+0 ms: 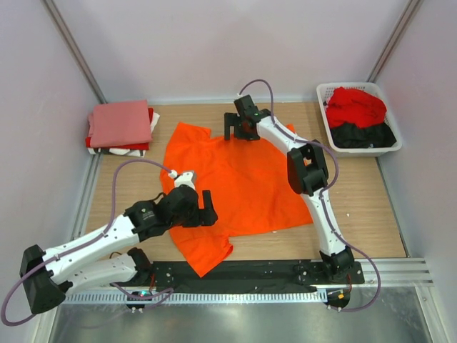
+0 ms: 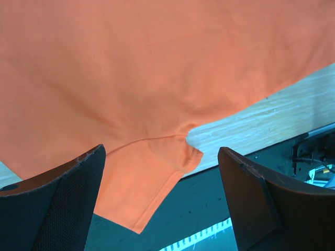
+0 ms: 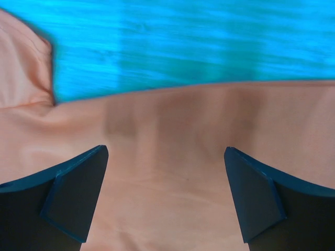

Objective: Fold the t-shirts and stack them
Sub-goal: Flatten the tshirt out

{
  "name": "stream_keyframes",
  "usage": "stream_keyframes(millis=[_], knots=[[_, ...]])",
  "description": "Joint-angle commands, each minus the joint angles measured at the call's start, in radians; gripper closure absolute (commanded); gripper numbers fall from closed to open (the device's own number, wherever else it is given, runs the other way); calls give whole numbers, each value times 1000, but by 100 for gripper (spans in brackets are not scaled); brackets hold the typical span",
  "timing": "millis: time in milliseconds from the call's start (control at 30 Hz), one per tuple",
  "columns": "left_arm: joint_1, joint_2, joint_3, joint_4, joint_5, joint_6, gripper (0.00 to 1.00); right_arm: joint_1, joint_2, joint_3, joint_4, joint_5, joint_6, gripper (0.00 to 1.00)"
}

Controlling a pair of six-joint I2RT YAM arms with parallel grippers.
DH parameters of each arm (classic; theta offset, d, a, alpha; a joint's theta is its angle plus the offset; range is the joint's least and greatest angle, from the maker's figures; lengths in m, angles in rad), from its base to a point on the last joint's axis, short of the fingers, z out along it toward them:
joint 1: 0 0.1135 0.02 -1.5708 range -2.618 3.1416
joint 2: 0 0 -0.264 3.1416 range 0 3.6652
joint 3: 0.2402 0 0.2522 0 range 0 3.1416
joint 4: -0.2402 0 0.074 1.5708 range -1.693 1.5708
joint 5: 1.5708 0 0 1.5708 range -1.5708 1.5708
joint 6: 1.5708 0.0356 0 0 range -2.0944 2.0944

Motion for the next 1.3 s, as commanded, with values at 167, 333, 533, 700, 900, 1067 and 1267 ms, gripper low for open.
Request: stream_keyframes(millis=[167, 333, 533, 700, 900, 1067, 1267], knots=[[-102, -6, -33, -53, -94, -116, 12, -77, 39, -1, 22, -9, -9, 0], [-152, -21, -59, -71, -117, -155, 12, -126, 83, -12, 17, 74, 12, 0], [-154, -34, -65, -100, -131, -167, 12, -191, 109, -34, 43, 79, 71, 0], [-160, -5, -68, -108, -131, -185, 14, -203, 137, 2, 66, -26, 65, 0], [-281, 9, -106, -117, -163, -315, 15, -197, 105, 2, 91, -138, 51, 0], [-382, 35, -160, -105, -196, -446, 16, -197, -14, -40, 85, -141, 45, 0], [-476, 113, -191, -5, -217, -521, 21, -197, -206, -122, 68, -155, 37, 0]])
